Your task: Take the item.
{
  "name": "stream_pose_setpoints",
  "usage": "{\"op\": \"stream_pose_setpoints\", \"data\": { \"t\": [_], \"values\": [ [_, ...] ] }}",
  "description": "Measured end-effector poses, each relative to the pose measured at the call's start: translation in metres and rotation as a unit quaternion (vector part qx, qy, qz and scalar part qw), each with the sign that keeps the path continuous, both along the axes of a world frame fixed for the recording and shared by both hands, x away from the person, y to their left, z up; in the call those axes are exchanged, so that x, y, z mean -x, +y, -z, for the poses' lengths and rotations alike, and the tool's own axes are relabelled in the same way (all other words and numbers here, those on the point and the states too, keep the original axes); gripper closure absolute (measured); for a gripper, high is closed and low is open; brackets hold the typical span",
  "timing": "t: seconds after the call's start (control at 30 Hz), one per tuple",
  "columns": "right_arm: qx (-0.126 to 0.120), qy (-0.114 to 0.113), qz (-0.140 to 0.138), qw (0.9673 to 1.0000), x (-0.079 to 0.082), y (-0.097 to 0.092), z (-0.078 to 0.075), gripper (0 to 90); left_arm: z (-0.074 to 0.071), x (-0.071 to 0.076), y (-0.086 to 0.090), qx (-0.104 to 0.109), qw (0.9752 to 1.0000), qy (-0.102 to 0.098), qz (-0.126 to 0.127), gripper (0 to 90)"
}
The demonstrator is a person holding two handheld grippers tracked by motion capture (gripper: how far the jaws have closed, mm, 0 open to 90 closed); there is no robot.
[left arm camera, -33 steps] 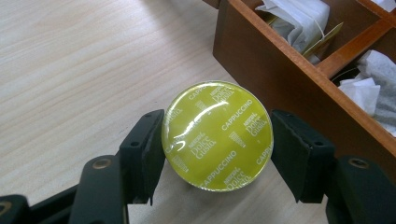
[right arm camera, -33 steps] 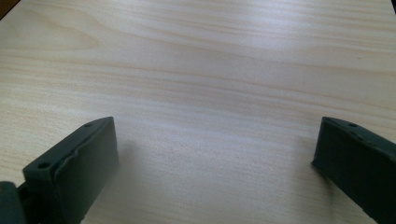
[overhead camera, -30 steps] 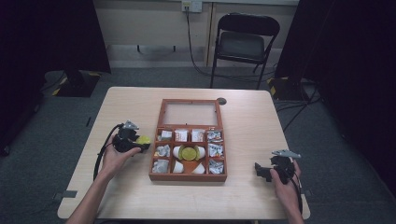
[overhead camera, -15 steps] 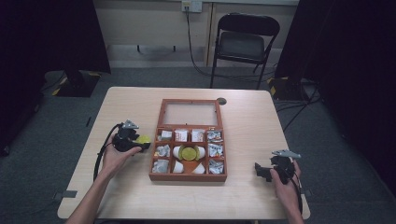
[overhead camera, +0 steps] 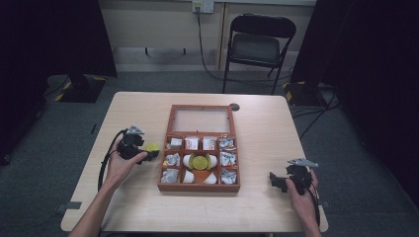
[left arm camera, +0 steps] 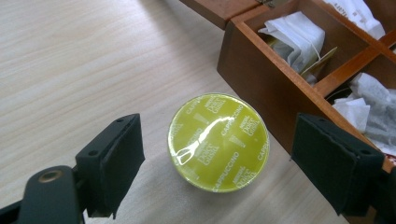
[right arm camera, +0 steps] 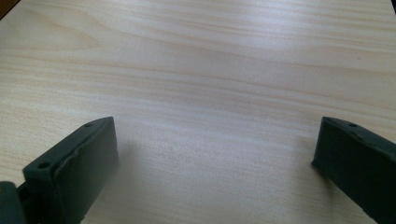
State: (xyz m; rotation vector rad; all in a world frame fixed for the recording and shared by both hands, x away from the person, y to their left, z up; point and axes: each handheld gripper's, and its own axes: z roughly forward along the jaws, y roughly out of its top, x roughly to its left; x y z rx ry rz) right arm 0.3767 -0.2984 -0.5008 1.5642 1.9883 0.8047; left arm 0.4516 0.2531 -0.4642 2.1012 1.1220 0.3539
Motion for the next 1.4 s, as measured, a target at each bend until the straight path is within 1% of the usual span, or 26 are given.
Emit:
{"op": "stream_pose_setpoints", "data": {
  "t": [0.07,0.13,0.2,0.23,0.27,0.4,0.47,0.5,0.6,0.67,0.7,0.73,0.8,0.87,0.93,0.97,1.0,1.03,1.07,1.13,1.17,1.2,1.23,1.27,1.33,1.4],
  "values": [
    [0.0,0.0,0.0,1.0,0.0,0.0,0.0,0.0,-0.003,0.001,0.001,0.002,1.0,-0.006,-0.002,16.7],
    [0.0,0.0,0.0,1.0,0.0,0.0,0.0,0.0,-0.005,0.003,0.002,0.009,0.9999,-0.011,-0.004,16.7],
    [0.0,0.0,0.0,1.0,0.0,0.0,0.0,0.0,-0.009,0.005,0.004,0.017,0.9996,-0.022,-0.003,16.7],
    [0.0,0.0,0.0,1.0,0.0,0.0,0.0,0.0,-0.01,0.005,0.005,0.017,0.9996,-0.022,-0.003,16.7],
    [0.0,0.0,0.0,1.0,0.0,0.0,0.0,0.0,-0.013,0.007,0.007,0.025,0.9993,-0.026,-0.005,16.7],
    [0.0,0.001,-0.001,1.0,0.0,0.0,0.0,0.0,-0.016,0.009,0.007,0.029,0.9991,-0.03,-0.008,16.8],
    [0.0,0.001,-0.001,1.0,0.0,0.0,0.0,0.0,-0.018,0.011,0.007,0.029,0.9991,-0.031,-0.01,16.9],
    [0.0,0.0,-0.001,1.0,0.0,0.0,0.0,0.0,-0.02,0.012,0.007,0.023,0.9992,-0.03,-0.013,16.8],
    [0.0,0.0,-0.002,1.0,0.0,0.0,0.0,0.0,-0.024,0.017,0.008,0.019,0.9992,-0.032,-0.013,16.7],
    [0.0,0.0,-0.001,1.0,0.0,0.0,0.0,0.0,-0.03,0.022,0.013,0.019,0.9991,-0.036,-0.014,16.7],
    [0.0,0.0,-0.001,1.0,0.0,0.0,0.0,0.0,-0.03,0.022,0.013,0.019,0.9991,-0.036,-0.014,16.7],
    [0.0,0.0,-0.002,1.0,0.0,0.0,0.0,0.0,-0.032,0.026,0.016,0.017,0.999,-0.038,-0.015,16.6],
    [-0.001,0.001,-0.002,1.0,0.0,0.0,0.0,0.0,-0.033,0.028,0.018,0.013,0.9991,-0.038,-0.013,16.7],
    [0.0,0.0,-0.001,1.0,0.0,0.0,0.0,0.0,-0.037,0.032,0.021,0.008,0.9988,-0.044,-0.021,16.7],
    [0.0,0.0,-0.001,1.0,0.0,0.0,0.0,0.0,-0.041,0.036,0.026,0.013,0.9988,-0.044,-0.015,16.7],
    [0.0,0.001,-0.001,1.0,0.0,0.0,0.0,0.0,-0.042,0.038,0.027,0.014,0.9987,-0.046,-0.016,16.7],
    [0.0,0.0,-0.001,1.0,0.0,0.0,0.0,0.0,-0.044,0.043,0.031,0.01,0.9986,-0.049,-0.018,16.7],
    [0.0,0.0,-0.001,1.0,0.0,0.0,0.0,0.0,-0.044,0.043,0.031,0.01,0.9986,-0.049,-0.018,16.7],
    [0.0,0.0,-0.001,1.0,0.0,0.0,0.0,0.0,-0.044,0.045,0.033,0.007,0.9985,-0.049,-0.022,16.7],
    [0.0,0.001,-0.001,1.0,0.0,0.0,0.0,0.0,-0.043,0.049,0.038,0.009,0.9981,-0.053,-0.031,16.7],
    [0.0,0.001,-0.001,1.0,0.0,0.0,0.0,0.0,-0.042,0.051,0.04,0.013,0.9979,-0.053,-0.036,16.7],
    [0.0,0.0,-0.001,1.0,0.0,0.0,0.0,0.0,-0.038,0.053,0.047,0.013,0.9976,-0.052,-0.043,16.6],
    [0.0,0.0,-0.001,1.0,0.0,0.0,0.0,0.0,-0.038,0.053,0.047,0.013,0.9976,-0.052,-0.043,16.6],
    [0.0,0.001,-0.001,1.0,0.0,0.0,0.0,0.0,-0.035,0.055,0.051,0.01,0.9973,-0.051,-0.051,16.6],
    [0.0,0.001,-0.001,1.0,0.0,0.0,0.0,0.0,-0.029,0.057,0.061,0.01,0.9963,-0.045,-0.072,16.6],
    [0.0,0.001,-0.001,1.0,0.0,0.0,0.0,0.0,-0.024,0.059,0.068,0.009,0.9964,-0.034,-0.077,16.8]
  ]
}}
